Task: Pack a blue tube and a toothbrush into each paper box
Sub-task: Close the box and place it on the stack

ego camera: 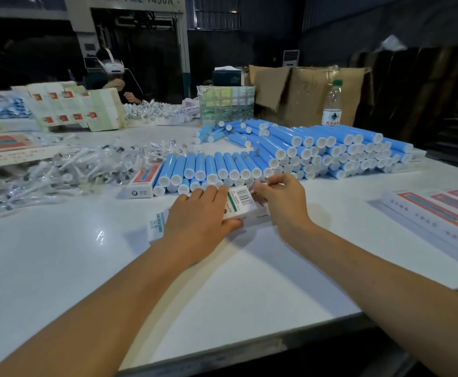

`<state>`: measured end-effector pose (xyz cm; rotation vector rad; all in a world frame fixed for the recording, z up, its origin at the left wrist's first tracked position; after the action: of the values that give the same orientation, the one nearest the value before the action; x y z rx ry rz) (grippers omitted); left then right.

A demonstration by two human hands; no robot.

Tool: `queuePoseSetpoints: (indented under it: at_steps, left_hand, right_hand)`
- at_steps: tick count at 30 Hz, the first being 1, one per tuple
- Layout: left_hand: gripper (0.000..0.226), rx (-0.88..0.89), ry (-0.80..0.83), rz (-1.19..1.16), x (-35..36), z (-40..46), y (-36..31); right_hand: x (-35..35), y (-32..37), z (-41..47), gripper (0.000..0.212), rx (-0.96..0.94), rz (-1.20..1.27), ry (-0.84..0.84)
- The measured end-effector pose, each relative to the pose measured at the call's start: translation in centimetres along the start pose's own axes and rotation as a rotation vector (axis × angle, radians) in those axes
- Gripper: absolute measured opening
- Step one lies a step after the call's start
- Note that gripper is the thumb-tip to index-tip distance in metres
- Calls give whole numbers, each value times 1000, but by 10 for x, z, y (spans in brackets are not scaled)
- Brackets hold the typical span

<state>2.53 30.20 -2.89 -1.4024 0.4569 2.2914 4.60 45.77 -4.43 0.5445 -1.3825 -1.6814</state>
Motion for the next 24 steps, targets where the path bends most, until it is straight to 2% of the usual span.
queuePoseSetpoints:
  at_steps: [2,5,7,10,12,18,24]
  left_hand:
    - [78,-9,-16,-5,-2,0,-1]
    - [73,-32,-45,-22,-8,-1,3]
    - [71,-61,-54,-38,-10,-1,8]
    - [73,-114,-64,-51,-12,0,18]
    - [73,-145,-68,-50,-13,1,24]
    - [73,-179,-61,-36,-12,1,24]
    - [72,-136,-72,24,-10,-1,18]
  right_hand:
    - [6,0,-4,14,-5,-113,43]
    - [19,0,-10,28,-36,-302,143]
    - [22,6,-12,21,-76,-277,162]
    - [10,25,-12,10,-243,-393,68]
    - [4,32,-16,14,-302,-412,26]
    - [17,32,-24,13,-350,-454,110]
    - [22,23,-27,21,-285,-451,170]
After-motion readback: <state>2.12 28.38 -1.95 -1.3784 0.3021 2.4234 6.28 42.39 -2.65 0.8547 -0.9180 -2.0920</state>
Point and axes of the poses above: each hand's wrist, its own z-axis towards the middle knuckle, its own x-axis out of the palm, y = z × x, the point moved 9 cm from there along z, towards the middle knuckle, and after that the axes turned 5 degrees about -x, right-handed, at the moved point
